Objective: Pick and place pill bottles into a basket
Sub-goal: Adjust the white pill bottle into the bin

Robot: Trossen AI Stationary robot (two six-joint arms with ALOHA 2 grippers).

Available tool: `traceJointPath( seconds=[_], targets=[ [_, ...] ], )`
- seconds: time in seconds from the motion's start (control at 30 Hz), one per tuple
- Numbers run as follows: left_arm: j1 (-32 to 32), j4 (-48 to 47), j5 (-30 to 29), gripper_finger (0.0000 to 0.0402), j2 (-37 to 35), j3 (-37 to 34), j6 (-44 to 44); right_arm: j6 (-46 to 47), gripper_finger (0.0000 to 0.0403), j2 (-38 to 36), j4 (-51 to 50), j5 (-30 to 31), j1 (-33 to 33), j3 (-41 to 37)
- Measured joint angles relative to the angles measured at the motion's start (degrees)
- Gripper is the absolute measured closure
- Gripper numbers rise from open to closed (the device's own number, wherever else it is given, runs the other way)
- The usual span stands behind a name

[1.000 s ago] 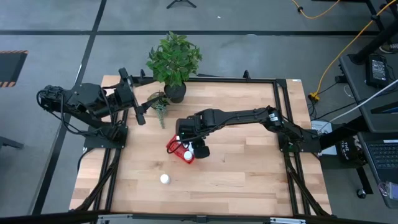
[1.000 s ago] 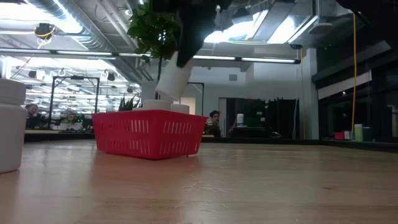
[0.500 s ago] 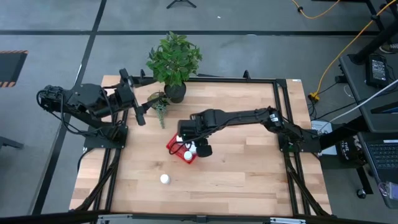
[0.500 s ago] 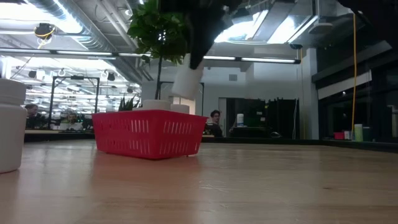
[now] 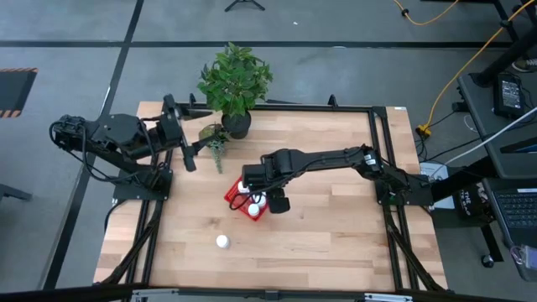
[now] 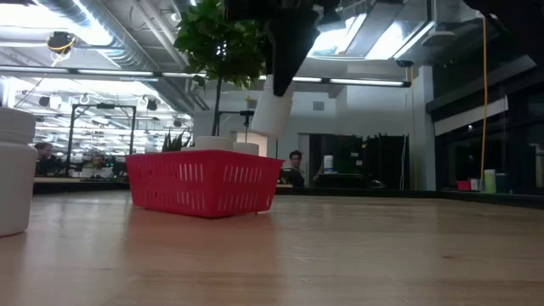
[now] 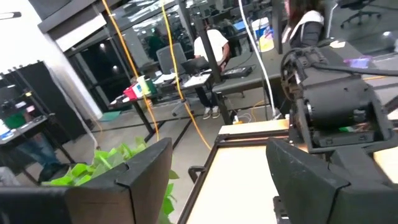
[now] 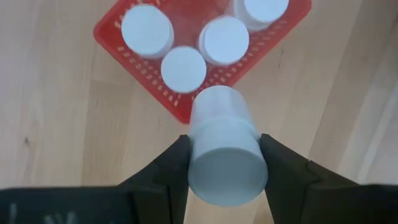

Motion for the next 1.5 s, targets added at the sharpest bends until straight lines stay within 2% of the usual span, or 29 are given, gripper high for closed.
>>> traceJointPath(
  seconds=[0.5, 0.87, 1.5],
  targets=[
    [0.00, 0.02, 0.50, 0.0146, 0.00, 0.00, 0.04, -0.48, 0.0249, 2.15, -1.12, -0.97, -0.04, 0.00],
    [0.00, 0.04, 0.50, 0.0146, 0.00, 0.00, 0.00, -4.62, 0.0249, 3.08, 0.95, -1.35, -0.17, -0.02],
    [0.00, 0.04, 0.50, 0.0146, 0.02, 0.00, -0.02, -6.67, 0.0249, 3.08, 3.29, -2.62, -3.54, -0.02]
  ],
)
